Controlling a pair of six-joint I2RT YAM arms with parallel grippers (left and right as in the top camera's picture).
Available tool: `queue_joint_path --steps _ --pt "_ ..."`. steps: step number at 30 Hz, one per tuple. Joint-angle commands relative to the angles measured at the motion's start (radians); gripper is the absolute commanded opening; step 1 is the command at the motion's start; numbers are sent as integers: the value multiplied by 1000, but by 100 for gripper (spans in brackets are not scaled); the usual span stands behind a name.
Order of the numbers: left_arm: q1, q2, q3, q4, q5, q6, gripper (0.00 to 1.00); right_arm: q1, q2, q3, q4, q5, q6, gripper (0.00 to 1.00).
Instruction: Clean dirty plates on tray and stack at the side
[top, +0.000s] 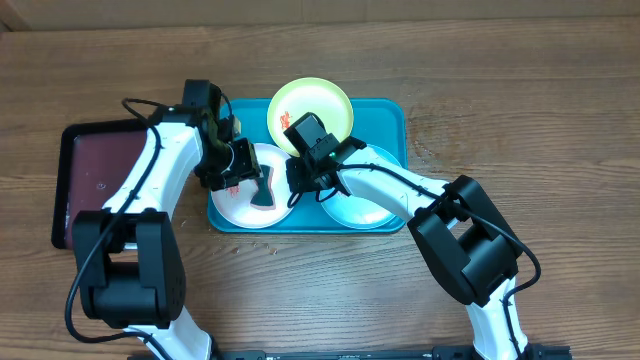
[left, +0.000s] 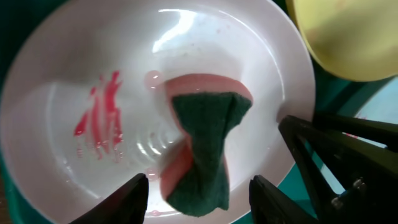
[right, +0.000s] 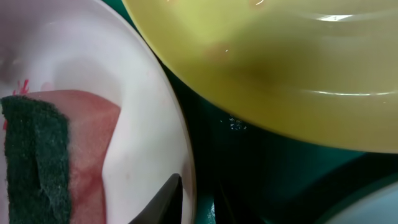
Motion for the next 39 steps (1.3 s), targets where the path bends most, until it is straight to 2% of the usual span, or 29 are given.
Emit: queue_joint_path --steps 1,5,14,24,28,39 --pt "-31 21 -14 30 45 27 50 3 4 -6 -2 -10 -4 20" --pt "-52 53 -14 53 8 26 45 3 4 -6 -4 -10 -4 20" --pt "-57 126 -14 53 -41 28 41 3 4 -6 -5 -10 -4 20" --pt "-56 141 -14 58 -121 27 24 3 4 -6 -5 -9 -4 20" --pt "-56 141 -14 56 -197 27 6 3 4 -6 -5 -9 -4 20" --pt "-56 141 -14 29 -562 27 4 3 4 -6 -11 -9 -27 20"
